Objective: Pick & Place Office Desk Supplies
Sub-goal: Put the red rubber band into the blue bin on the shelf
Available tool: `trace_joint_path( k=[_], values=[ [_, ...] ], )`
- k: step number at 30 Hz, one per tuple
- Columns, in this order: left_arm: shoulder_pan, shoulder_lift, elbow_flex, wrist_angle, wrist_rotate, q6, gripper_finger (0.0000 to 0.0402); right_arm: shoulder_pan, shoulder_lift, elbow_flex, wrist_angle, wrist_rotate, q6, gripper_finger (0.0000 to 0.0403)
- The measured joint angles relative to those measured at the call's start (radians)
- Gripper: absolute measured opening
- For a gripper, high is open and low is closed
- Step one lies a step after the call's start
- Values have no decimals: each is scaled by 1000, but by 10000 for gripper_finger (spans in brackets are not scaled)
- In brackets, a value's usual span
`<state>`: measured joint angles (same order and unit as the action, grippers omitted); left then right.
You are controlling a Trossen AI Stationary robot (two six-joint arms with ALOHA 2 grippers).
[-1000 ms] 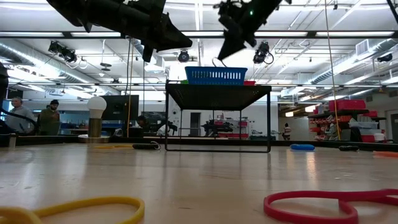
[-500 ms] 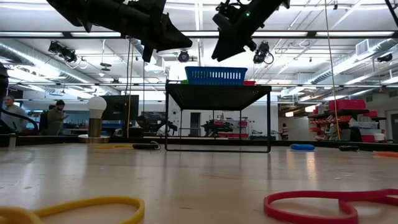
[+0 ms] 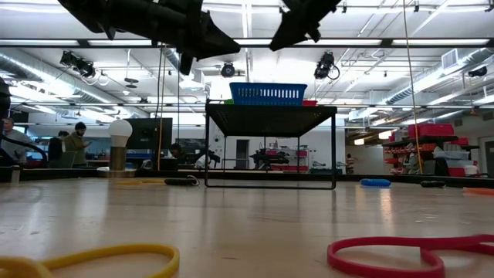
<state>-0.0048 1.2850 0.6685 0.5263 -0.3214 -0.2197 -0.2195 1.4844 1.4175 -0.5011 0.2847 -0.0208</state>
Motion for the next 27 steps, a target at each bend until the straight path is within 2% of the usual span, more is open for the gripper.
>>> trace_joint_path(
  k=[3, 9, 18, 22, 27],
  values=[
    [-2, 0, 0, 4, 8, 10, 9, 0, -57, -71, 3, -1, 5, 9],
    [-1, 0, 0, 10, -4, 9, 9, 24, -219, -241, 82, 37, 77, 14],
    [-1, 0, 0, 22, -3, 6, 9, 66, -453, -466, 86, 156, 261, 9],
    [-1, 0, 0, 25, -3, 6, 9, 63, -503, -579, 87, 167, 391, 4],
    [-1, 0, 0, 25, -3, -9, 9, 58, -503, -693, 94, 165, 572, 7]
  ],
)
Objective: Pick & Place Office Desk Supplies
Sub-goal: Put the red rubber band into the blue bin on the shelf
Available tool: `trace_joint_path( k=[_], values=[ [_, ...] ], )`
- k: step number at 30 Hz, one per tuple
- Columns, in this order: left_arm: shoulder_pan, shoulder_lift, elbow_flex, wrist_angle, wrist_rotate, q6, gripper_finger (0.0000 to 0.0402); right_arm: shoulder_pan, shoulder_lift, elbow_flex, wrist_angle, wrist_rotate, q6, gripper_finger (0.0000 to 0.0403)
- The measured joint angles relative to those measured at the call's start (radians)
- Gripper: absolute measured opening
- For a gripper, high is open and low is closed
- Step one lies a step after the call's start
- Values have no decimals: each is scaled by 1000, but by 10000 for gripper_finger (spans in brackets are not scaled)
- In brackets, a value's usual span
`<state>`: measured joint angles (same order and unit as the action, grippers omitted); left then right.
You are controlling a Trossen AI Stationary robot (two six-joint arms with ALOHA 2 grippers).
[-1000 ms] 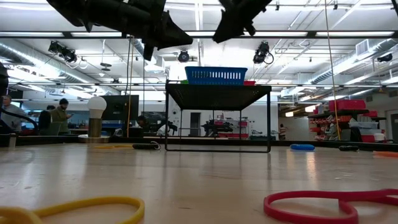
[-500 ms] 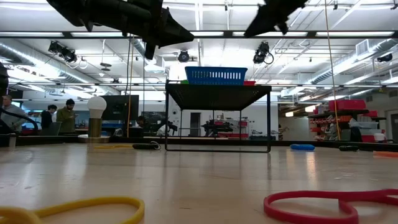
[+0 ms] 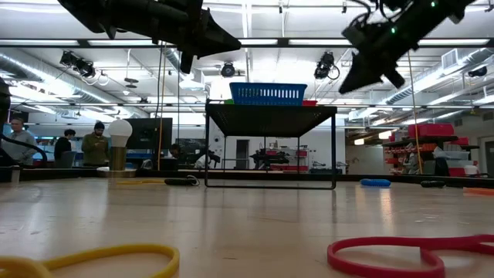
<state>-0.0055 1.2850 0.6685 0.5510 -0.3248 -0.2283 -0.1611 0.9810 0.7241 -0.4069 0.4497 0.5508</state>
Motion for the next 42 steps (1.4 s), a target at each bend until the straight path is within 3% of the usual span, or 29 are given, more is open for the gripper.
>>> trace_joint_path(
  k=[9, 14, 19, 26, 29, 34, 42],
  values=[
    [1, 0, 0, 3, 14, -128, 9, 53, -1, -102, 75, 61, 39, 4],
    [-32, 0, 26, -39, 105, -66, 7, 127, -1, -143, 177, 134, 12, 6],
    [-72, 0, 113, -329, 178, -40, 6, 196, -1, -174, 265, 145, -9, 6],
    [-111, 0, 207, -748, 377, -90, 6, 244, -1, -177, 282, 178, -44, 6],
    [-178, 0, 208, -853, 418, -127, 7, 250, -1, -177, 282, 178, -69, 6],
    [-344, 21, 208, -975, 390, -195, 14, 250, -1, -177, 280, 178, -105, 7],
    [-541, 170, 208, -1000, 365, -369, 68, 250, -1, -177, 277, 178, -159, 7]
  ],
)
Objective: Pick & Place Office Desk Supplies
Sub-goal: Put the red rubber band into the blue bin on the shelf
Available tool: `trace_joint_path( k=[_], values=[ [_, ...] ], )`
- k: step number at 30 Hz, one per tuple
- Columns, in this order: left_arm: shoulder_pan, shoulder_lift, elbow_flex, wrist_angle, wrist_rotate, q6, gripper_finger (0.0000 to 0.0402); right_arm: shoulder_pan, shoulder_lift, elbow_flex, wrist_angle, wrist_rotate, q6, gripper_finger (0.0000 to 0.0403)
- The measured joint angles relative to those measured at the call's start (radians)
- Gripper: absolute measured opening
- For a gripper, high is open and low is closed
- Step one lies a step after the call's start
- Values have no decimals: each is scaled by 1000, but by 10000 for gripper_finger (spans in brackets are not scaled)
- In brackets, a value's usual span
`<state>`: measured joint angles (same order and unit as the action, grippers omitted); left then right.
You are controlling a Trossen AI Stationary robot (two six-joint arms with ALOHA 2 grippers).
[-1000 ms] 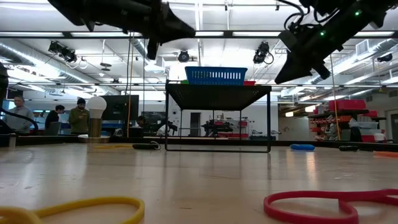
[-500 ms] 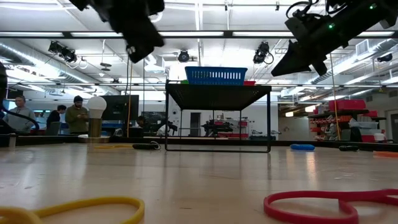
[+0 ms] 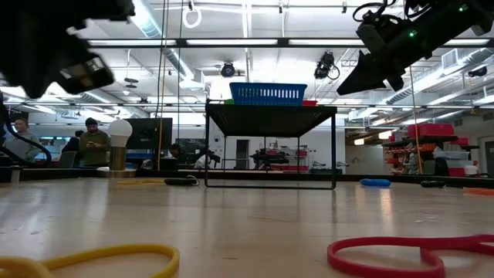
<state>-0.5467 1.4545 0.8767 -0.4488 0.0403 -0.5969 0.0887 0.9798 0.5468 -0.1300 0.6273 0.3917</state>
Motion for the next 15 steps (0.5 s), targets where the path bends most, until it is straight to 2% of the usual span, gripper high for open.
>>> trace_joint_path(
  k=[7, 15],
  values=[
    [-68, 110, 0, 4, 30, -77, 109, -1, 0, 0, -1, 0, -24, 7],
    [-136, 172, 0, 3, 38, -43, 115, -1, 0, 0, -1, -1, -23, 7]
  ],
)
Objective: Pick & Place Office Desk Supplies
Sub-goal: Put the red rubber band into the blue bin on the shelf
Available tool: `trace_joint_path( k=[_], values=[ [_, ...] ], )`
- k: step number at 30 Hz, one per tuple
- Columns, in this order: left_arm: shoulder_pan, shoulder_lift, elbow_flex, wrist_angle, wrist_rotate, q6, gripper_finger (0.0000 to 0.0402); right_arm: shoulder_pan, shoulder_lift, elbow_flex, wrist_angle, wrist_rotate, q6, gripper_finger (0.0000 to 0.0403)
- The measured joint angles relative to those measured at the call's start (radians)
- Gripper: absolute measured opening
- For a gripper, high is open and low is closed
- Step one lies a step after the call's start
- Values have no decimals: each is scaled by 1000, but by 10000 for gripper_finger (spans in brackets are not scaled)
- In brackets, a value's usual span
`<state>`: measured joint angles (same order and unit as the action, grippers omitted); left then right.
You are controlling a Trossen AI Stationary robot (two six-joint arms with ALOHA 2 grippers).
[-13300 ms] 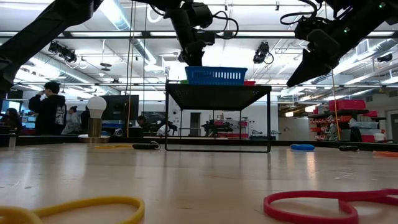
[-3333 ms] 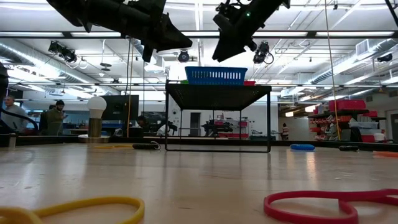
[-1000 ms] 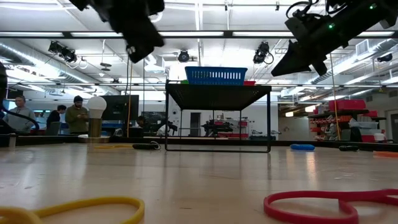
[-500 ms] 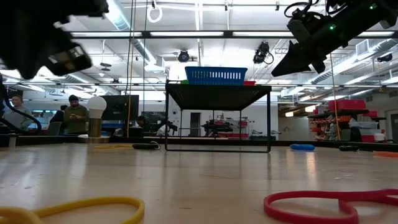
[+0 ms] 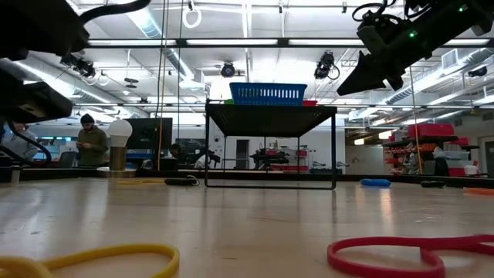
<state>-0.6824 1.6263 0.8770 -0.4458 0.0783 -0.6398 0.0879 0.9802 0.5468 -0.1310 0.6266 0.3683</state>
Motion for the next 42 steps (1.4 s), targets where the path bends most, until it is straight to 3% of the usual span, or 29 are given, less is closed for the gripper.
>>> trace_joint_path(
  k=[12, 22, 29, 42],
  values=[
    [-32, 84, 1, 10, -50, 12, 110, 0, 0, 0, 0, 0, 0, 7],
    [-44, 92, 2, 11, -73, -12, 14, 0, 0, 0, 0, 3, 0, 7],
    [-42, 51, 36, 0, -78, 5, 4, 0, 0, 0, 0, 6, 0, 7],
    [118, -203, 240, -200, -403, 39, 3, 0, 0, 0, -1, 7, 0, 7]
  ],
)
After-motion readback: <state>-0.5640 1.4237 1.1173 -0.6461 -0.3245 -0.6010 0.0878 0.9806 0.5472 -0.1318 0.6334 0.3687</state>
